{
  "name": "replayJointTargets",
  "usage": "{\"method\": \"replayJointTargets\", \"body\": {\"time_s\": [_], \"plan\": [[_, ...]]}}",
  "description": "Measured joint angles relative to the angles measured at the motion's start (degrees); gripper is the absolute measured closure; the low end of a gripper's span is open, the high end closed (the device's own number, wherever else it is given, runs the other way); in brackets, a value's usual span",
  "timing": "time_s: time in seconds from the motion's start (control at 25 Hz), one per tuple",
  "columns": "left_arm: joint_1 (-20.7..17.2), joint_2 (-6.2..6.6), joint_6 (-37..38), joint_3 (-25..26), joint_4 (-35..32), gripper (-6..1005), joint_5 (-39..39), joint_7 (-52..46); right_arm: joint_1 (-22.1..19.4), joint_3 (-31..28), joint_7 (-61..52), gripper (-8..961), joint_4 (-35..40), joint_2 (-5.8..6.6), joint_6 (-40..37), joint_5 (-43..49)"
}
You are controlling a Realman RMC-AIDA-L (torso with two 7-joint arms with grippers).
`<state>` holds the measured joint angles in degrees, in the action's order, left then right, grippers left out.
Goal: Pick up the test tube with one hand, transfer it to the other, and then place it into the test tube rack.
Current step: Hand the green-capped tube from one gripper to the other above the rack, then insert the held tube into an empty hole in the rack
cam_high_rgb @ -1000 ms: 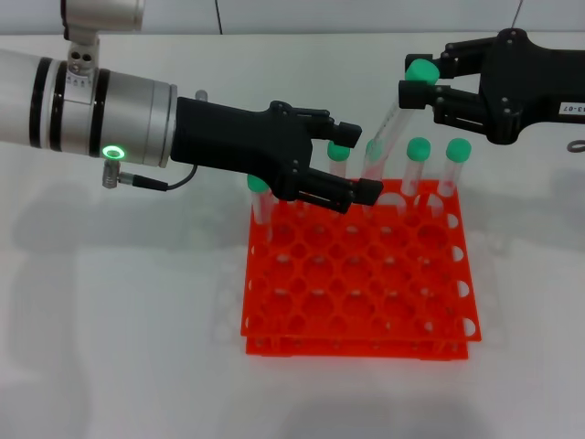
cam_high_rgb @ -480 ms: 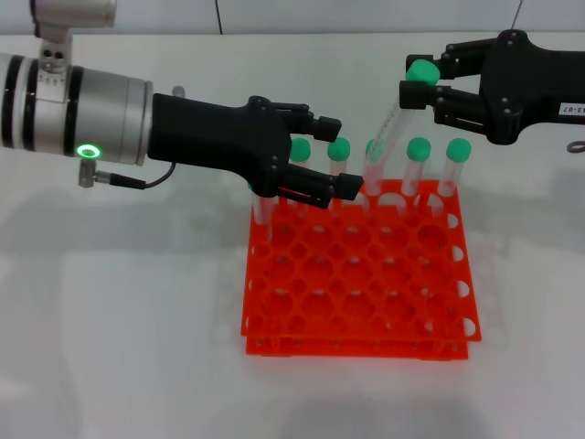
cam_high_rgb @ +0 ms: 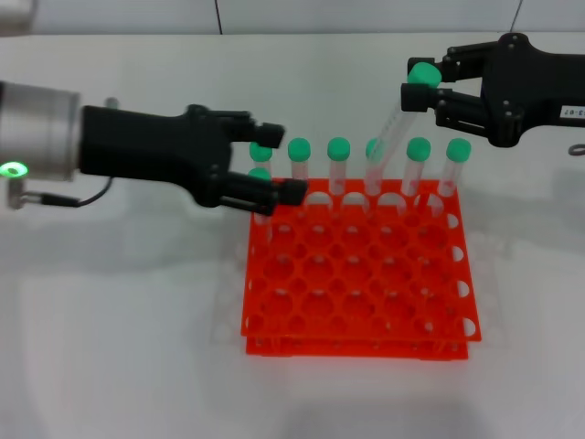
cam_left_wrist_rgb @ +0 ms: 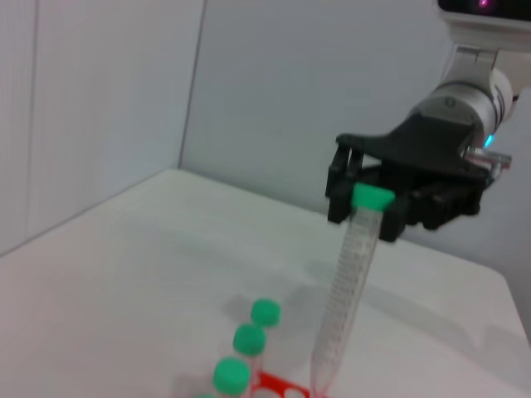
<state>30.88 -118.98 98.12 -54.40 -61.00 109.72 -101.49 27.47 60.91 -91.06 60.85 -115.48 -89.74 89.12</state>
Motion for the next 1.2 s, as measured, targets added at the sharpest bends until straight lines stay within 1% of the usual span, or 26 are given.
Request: {"method": "replayJointTargets", "body": {"time_s": [0.08,0.16,0.32,0.36,0.48,0.6,0.72,0.88,1.04,1.2], "plan": [[-2.5,0.2,1.4,0.0,-3.1,108,0.0,-1.7,-0.3,0.1,0.0,688,0.0,-0.04,-0.1,0.0],[-5.1,0.73,3.0,0.1,-6.5,108,0.1,-3.9,-0.4,0.4,0.0,688,0.0,-0.05,-0.2,0.0],[-9.7,2.41,5.5,0.2,-11.8,107,1.6,-8.6,-0.5,1.6,0.0,688,0.0,-0.07,0.0,0.0],[-10.8,2.99,6.0,0.3,-13.1,107,2.8,-10.5,-0.6,1.9,0.0,688,0.0,-0.11,0.1,-0.1],[-12.0,3.71,7.4,1.4,-14.3,108,6.1,-12.6,-0.6,2.3,0.0,688,-0.2,-0.25,0.1,-0.1],[-12.5,3.52,8.9,3.8,-14.5,111,11.8,-12.6,-0.7,3.3,0.0,688,-0.9,-0.31,0.5,-0.5],[-12.8,3.21,9.1,4.7,-14.4,113,15.9,-11.9,-0.8,5.3,0.3,688,-1.5,-0.34,2.0,-1.6],[-13.2,3.01,8.7,4.7,-14.3,115,17.7,-10.2,-0.8,8.7,0.7,688,-1.6,-0.35,4.2,-3.4],[-13.4,2.99,8.0,4.7,-14.1,115,18.3,-8.1,-0.8,12.3,1.2,688,-1.3,-0.36,6.9,-5.3],[-13.1,2.95,7.7,4.7,-13.2,115,18.4,-6.1,-0.8,14.7,1.5,688,-0.8,-0.35,8.6,-6.2]]}}
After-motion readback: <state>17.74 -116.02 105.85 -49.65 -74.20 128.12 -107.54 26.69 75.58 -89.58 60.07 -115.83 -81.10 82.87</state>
